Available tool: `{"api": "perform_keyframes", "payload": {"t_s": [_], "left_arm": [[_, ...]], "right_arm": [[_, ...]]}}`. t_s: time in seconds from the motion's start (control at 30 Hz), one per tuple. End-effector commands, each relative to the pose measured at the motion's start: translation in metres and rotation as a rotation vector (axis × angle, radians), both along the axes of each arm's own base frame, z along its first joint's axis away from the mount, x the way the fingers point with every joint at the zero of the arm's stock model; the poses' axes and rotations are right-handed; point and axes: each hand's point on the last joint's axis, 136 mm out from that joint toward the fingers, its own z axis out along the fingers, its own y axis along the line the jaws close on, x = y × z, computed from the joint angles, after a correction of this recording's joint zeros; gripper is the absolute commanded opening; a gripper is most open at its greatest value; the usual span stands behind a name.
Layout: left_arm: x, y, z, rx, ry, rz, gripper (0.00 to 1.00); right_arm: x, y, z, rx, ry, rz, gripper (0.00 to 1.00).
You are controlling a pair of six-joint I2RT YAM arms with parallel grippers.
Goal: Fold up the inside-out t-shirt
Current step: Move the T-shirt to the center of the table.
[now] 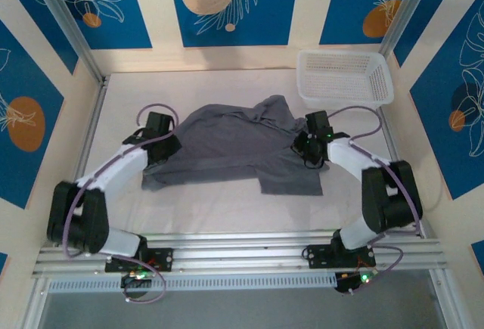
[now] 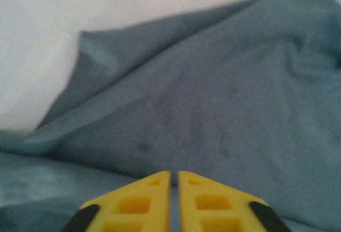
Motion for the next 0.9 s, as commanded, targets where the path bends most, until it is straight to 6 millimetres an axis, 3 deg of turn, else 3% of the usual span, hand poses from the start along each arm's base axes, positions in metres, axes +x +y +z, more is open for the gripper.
{"api": "perform_keyframes", "payload": {"t_s": [0.0, 0.1, 0.17, 0.23, 0.47, 0.6, 0.7, 0.77, 0.87], "left_arm": [[-0.011, 0.003, -0.043, 0.023, 0.121, 0.006, 0.05], [-0.030, 0.012, -0.084, -0.008, 0.232, 0.055, 0.00], [-0.045, 0.014, -0.104, -0.124, 0.261, 0.103, 0.00], [-0.058, 0.021, -0.103, -0.169, 0.235, 0.158, 0.00], [-0.126, 0.068, -0.071, -0.027, 0.209, 0.254, 0.00], [-0.155, 0.078, -0.068, -0.002, 0.207, 0.268, 0.00], [-0.151, 0.075, -0.062, -0.018, 0.142, 0.220, 0.00], [-0.133, 0.065, -0.045, -0.057, 0.070, 0.168, 0.04], [-0.096, 0.044, -0.017, -0.101, -0.021, 0.067, 0.03]], "right_arm": [[-0.020, -0.003, -0.026, 0.012, 0.098, -0.023, 0.09], [-0.039, -0.006, -0.031, 0.005, 0.128, -0.041, 0.09], [-0.059, -0.016, -0.033, -0.002, 0.164, -0.102, 0.12], [-0.075, -0.021, -0.033, 0.007, 0.167, -0.123, 0.14], [-0.148, -0.019, -0.035, -0.041, 0.225, -0.075, 0.12], [-0.190, -0.020, -0.033, -0.054, 0.269, -0.063, 0.07], [-0.184, -0.007, -0.005, 0.018, 0.149, 0.011, 0.03], [-0.152, 0.010, 0.036, 0.044, -0.032, 0.120, 0.03], [-0.102, 0.022, 0.062, -0.039, -0.127, 0.189, 0.01]]}}
